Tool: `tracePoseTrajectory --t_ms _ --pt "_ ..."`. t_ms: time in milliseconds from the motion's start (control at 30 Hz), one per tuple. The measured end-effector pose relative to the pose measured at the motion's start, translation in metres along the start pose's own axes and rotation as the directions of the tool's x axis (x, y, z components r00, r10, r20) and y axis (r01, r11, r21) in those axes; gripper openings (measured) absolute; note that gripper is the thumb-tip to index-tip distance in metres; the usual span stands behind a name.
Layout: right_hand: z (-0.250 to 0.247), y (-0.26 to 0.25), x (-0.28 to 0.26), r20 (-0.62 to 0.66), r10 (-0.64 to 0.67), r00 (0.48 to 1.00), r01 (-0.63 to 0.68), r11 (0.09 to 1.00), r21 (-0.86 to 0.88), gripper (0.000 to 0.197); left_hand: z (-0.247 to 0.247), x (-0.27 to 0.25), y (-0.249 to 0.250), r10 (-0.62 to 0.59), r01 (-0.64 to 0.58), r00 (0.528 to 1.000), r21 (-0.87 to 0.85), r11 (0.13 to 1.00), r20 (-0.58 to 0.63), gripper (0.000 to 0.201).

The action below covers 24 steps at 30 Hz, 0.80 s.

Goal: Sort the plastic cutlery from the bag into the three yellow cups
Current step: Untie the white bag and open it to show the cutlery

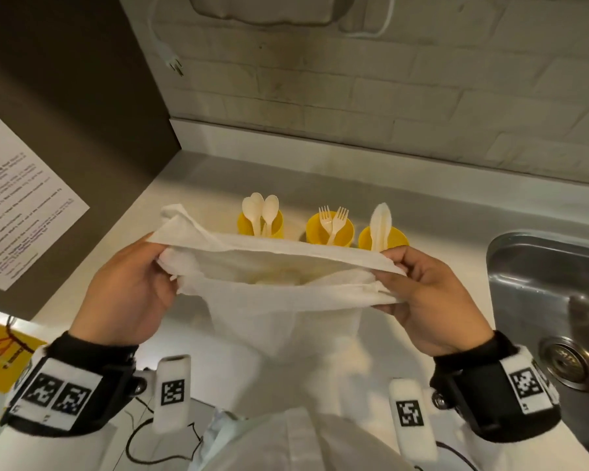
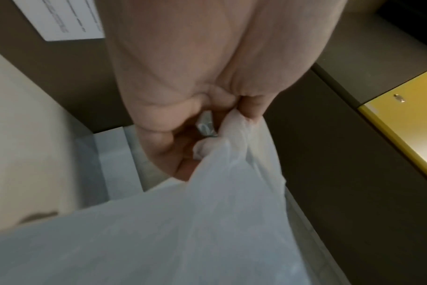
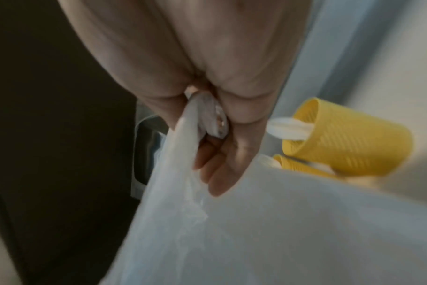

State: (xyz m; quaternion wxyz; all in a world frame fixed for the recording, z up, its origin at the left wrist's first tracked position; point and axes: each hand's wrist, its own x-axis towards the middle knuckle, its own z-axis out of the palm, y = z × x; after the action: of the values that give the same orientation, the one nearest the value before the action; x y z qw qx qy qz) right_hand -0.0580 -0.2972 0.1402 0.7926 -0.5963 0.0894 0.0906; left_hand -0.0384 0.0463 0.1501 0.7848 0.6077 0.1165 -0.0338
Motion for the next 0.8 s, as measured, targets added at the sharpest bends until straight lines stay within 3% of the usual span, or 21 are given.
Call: tracePoseTrajectory --t_ms 100,200,267,400,500,600,667,700,733,767,800 --pt "-0.002 0.004 0.006 0.0 0.052 0.999 -0.049 0.948 0.314 0.025 -0.008 -0.003 -0.006 -0.111 0.109 0.994 -0.115 0.987 -0.009 0.042" --pt "-0.001 0.005 0.014 0.049 0.165 0.985 -0.163 0.8 0.577 0.044 -0.009 -0.005 -0.007 -0.145 0.136 0.989 -0.216 0.967 -0.028 0.031" --pt "0.0 0.006 0.018 0.069 0.242 0.968 -0.223 0.699 0.68 0.044 -0.008 -0.003 -0.005 -0.184 0.157 0.981 -0.304 0.94 -0.061 0.026" --pt "-0.002 0.01 0.025 0.105 0.367 0.924 -0.34 0.666 0.664 0.04 -0.002 0.0 -0.007 -0.334 0.268 0.937 -0.41 0.872 -0.098 0.026" --pt "-0.005 0.013 0.028 0.104 0.491 0.865 -0.451 0.669 0.592 0.046 0.004 -0.002 -0.015 -0.389 0.337 0.92 -0.409 0.848 -0.048 0.028" --pt "-0.008 0.012 0.027 0.123 0.453 0.883 -0.438 0.702 0.561 0.044 0.005 -0.003 -0.021 -0.378 0.336 0.924 -0.352 0.873 -0.054 0.024" --pt "-0.005 0.007 0.023 0.101 0.351 0.931 -0.362 0.844 0.395 0.03 0.004 -0.003 -0.022 -0.315 0.301 0.948 -0.184 0.936 -0.047 0.038" --pt "-0.001 0.005 0.02 0.039 0.284 0.958 -0.286 0.94 0.185 0.026 0.004 -0.003 -0.022 -0.28 0.277 0.959 -0.046 0.96 -0.055 0.062" --pt "0.001 0.004 0.018 -0.046 0.194 0.98 -0.197 0.976 -0.092 0.027 0.004 -0.004 -0.022 -0.232 0.246 0.967 0.161 0.956 -0.102 0.083" --pt "0.003 0.004 0.016 -0.112 0.064 0.992 -0.101 0.924 -0.369 0.033 0.003 -0.003 -0.022 -0.139 0.188 0.979 0.42 0.888 -0.146 0.087" --pt "0.005 0.004 0.015 -0.092 -0.057 0.994 -0.008 0.806 -0.592 0.045 0.005 -0.004 -0.022 -0.042 0.133 0.988 0.663 0.737 -0.151 0.076"
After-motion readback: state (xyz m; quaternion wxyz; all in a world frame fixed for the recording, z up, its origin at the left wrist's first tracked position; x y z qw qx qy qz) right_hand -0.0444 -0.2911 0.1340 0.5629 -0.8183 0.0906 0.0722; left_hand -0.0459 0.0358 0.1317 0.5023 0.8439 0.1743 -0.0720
